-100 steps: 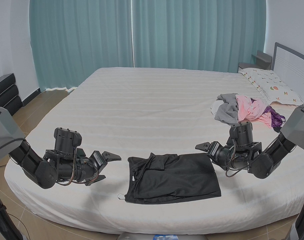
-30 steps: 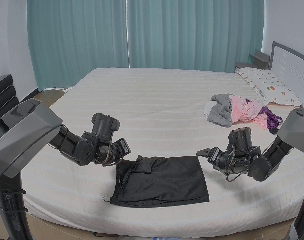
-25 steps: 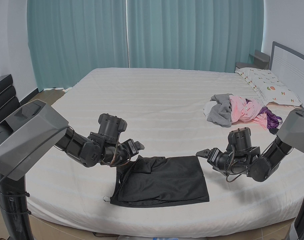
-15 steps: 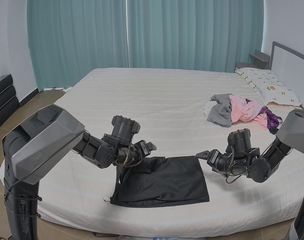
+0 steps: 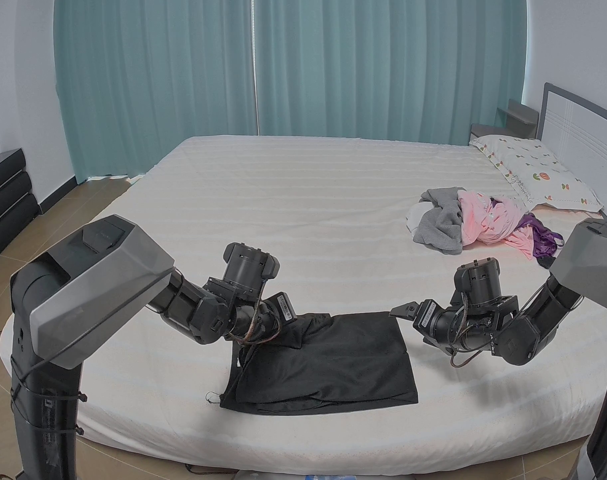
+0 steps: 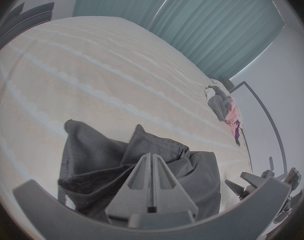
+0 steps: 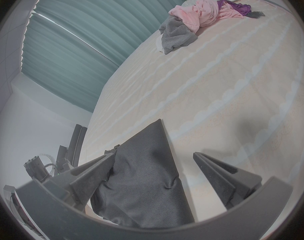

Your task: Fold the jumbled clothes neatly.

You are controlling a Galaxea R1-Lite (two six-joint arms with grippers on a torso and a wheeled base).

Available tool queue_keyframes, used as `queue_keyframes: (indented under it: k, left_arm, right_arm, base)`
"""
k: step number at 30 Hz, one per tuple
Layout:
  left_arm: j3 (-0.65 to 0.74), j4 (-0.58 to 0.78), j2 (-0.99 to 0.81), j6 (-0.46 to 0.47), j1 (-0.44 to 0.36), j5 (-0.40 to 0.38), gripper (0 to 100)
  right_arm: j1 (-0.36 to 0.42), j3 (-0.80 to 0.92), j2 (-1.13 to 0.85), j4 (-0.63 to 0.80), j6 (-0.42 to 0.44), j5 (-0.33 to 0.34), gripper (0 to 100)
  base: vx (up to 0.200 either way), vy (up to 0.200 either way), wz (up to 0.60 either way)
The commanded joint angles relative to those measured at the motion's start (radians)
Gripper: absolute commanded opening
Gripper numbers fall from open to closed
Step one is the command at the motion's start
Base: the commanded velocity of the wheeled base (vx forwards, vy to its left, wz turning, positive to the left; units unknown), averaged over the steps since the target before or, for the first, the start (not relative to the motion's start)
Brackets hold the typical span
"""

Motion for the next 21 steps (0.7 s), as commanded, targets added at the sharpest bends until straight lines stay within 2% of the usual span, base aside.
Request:
queue_keyframes:
  k: [1,6,9,14,21]
  left_arm:
    - [0.056,-0.008,-0.061,-0.001,0.022,0.001,0]
    - [0.098,-0.01,-0.12,0.001,0.057,0.009,0]
    - [0.12,-0.01,-0.129,0.002,0.068,0.018,0]
    - [0.137,-0.01,-0.132,0.001,0.085,0.053,0]
    - [0.157,-0.01,-0.143,-0.001,0.125,0.055,0]
  right_arm:
    - [-0.005,-0.006,0.025,0.0,0.0,0.0,100]
    - [-0.004,-0.02,0.056,-0.02,-0.002,0.002,100]
    - [-0.002,-0.038,0.099,-0.088,-0.008,0.005,100]
    - [0.001,-0.118,0.165,-0.089,-0.011,0.009,100]
    - [-0.004,-0.218,0.254,-0.088,-0.011,0.017,100]
  base:
    - [0.0,0.0,0.0]
    - [0.0,0.0,0.0]
    - [0.0,0.0,0.0]
    - [0.0,0.0,0.0]
    - [0.0,0.0,0.0]
